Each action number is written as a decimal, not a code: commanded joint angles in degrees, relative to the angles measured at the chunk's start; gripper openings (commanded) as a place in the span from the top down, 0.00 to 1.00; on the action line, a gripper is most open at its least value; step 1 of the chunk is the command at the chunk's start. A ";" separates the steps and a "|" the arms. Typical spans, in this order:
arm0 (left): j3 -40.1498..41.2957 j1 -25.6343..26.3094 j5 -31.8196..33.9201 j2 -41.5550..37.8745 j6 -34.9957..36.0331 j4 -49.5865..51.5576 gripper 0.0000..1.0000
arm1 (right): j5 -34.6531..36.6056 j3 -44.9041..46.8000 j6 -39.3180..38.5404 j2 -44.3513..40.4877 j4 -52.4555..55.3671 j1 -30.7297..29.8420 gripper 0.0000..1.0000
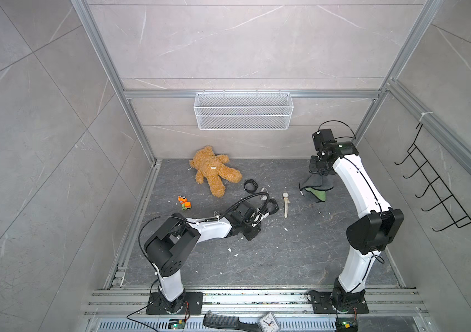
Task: Wipe the watch dial
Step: Place the watch at the center of the board.
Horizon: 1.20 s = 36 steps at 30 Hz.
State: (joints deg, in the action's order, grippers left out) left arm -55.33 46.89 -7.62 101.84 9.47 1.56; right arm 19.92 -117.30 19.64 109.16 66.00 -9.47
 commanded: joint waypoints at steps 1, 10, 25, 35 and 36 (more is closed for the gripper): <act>-2.20 0.13 0.40 0.76 0.41 -1.39 0.97 | -1.83 1.26 -0.30 0.59 -1.96 0.52 1.00; -2.93 0.13 2.07 0.88 0.11 -0.88 0.74 | -3.64 2.76 -0.30 2.80 -2.78 1.39 0.97; -4.09 0.04 5.40 -2.73 0.46 -0.37 0.50 | -6.60 8.60 0.57 3.33 -6.80 2.00 0.59; -2.00 -2.42 13.01 -13.39 -0.83 0.24 0.50 | -8.16 11.71 1.52 3.67 -8.35 2.13 0.46; -1.40 -3.08 13.89 -14.91 -1.20 0.07 0.50 | -8.56 12.39 1.63 3.24 -8.79 2.12 0.45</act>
State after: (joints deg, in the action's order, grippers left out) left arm -57.36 45.60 2.42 92.12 9.32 1.67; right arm 12.60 -106.59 20.08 112.40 58.19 -7.46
